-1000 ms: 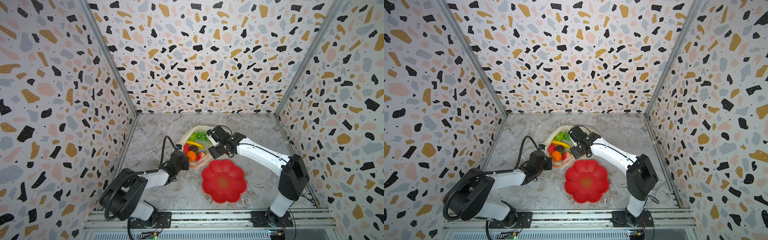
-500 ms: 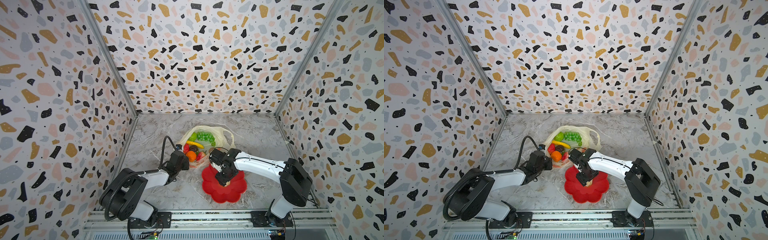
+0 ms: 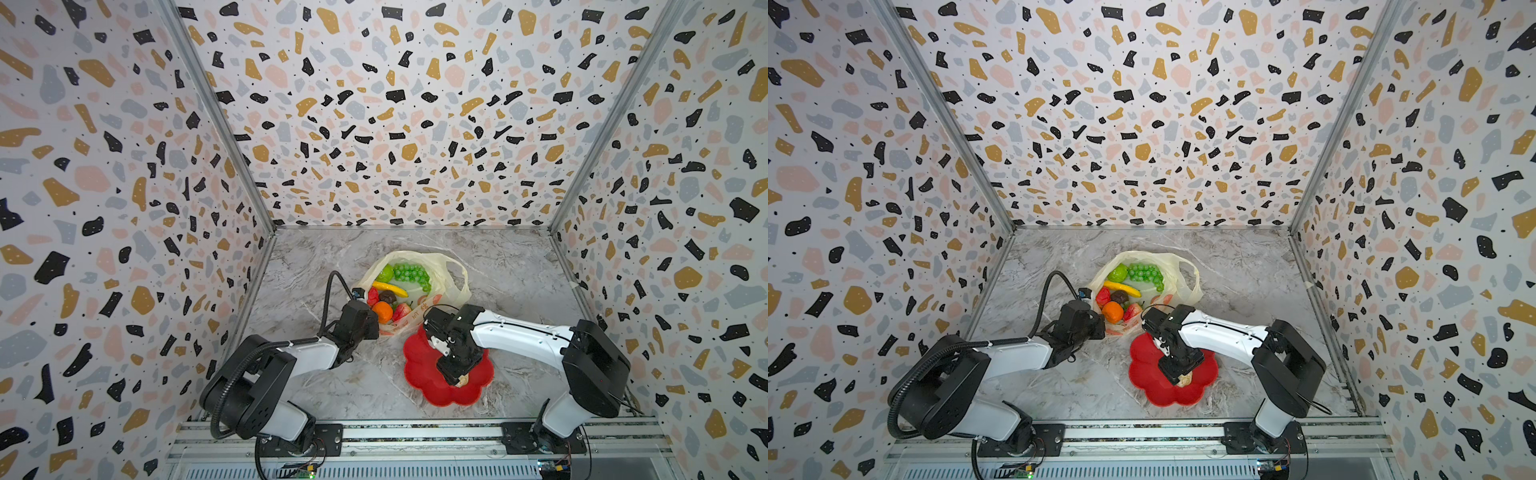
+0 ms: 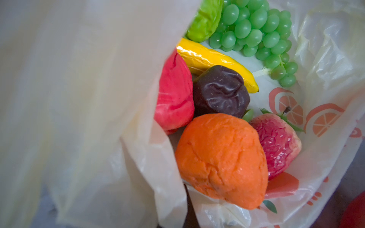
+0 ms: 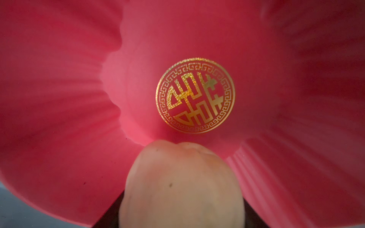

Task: Take fruits out of the plastic bag
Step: Place the fruit on the plate.

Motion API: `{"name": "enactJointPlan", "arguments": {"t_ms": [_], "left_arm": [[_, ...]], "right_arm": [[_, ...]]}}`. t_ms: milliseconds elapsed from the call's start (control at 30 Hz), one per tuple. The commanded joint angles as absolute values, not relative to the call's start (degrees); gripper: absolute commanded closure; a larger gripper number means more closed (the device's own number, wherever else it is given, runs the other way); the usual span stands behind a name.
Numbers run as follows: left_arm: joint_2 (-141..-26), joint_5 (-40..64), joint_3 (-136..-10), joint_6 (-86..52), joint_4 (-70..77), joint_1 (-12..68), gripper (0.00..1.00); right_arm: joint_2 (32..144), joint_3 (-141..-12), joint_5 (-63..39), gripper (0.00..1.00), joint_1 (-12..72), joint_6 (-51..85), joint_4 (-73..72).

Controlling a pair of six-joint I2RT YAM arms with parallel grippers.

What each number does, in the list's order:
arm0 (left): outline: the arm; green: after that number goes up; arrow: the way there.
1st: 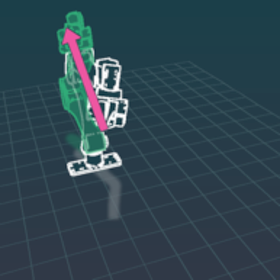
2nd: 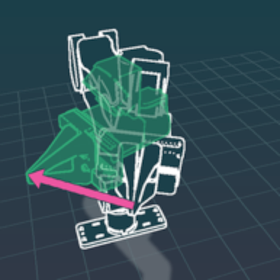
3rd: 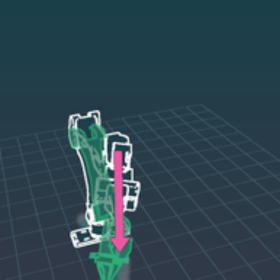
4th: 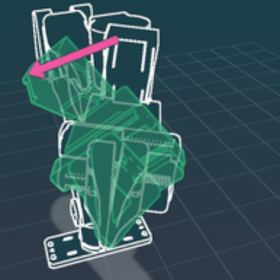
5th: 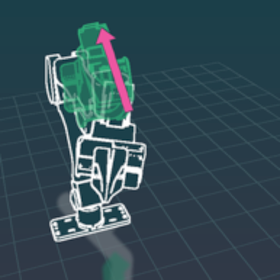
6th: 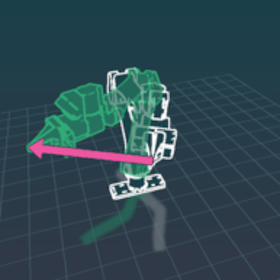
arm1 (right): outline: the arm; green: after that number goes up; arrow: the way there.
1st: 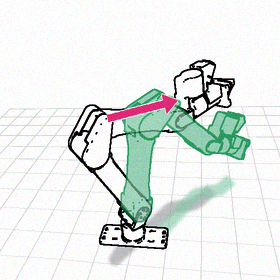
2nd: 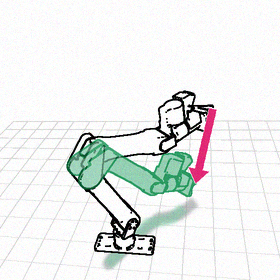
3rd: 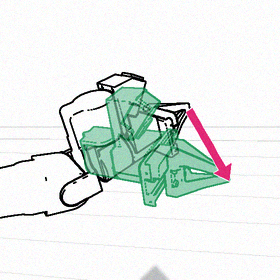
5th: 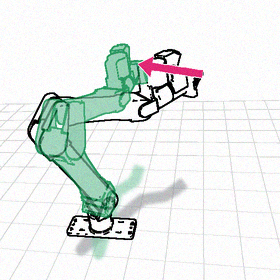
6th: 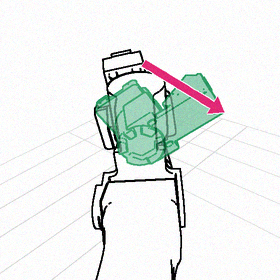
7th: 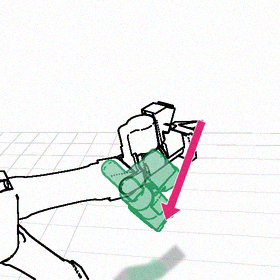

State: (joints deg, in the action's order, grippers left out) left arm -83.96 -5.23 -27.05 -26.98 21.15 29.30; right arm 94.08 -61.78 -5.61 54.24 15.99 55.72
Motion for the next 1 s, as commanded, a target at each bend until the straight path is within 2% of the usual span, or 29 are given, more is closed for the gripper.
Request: {"name": "enactJointPlan", "arguments": {"t_ms": [0, 600, 767, 967], "left_arm": [[-84.29, -5.36, -28.06, -26.57, 22.32, 29.18, 0.97], [-84.40, -5.45, -28.24, -26.46, 22.10, 29.18, 0.97], [-84.41, -5.36, -28.27, -26.44, 22.15, 29.18, 0.97], [-84.22, -5.45, -28.22, -26.45, 22.06, 29.18, 0.96]], "right_arm": [[95.57, -62.92, -5.55, 0.41, 54.49, 15.70, 56.87], [96.85, -63.65, -2.78, 0.24, 54.58, 15.45, 56.34], [96.60, -64.25, -1.45, 0.22, 54.57, 15.70, 56.69], [97.03, -64.33, -2.02, 0.28, 54.58, 15.52, 56.56]]}}
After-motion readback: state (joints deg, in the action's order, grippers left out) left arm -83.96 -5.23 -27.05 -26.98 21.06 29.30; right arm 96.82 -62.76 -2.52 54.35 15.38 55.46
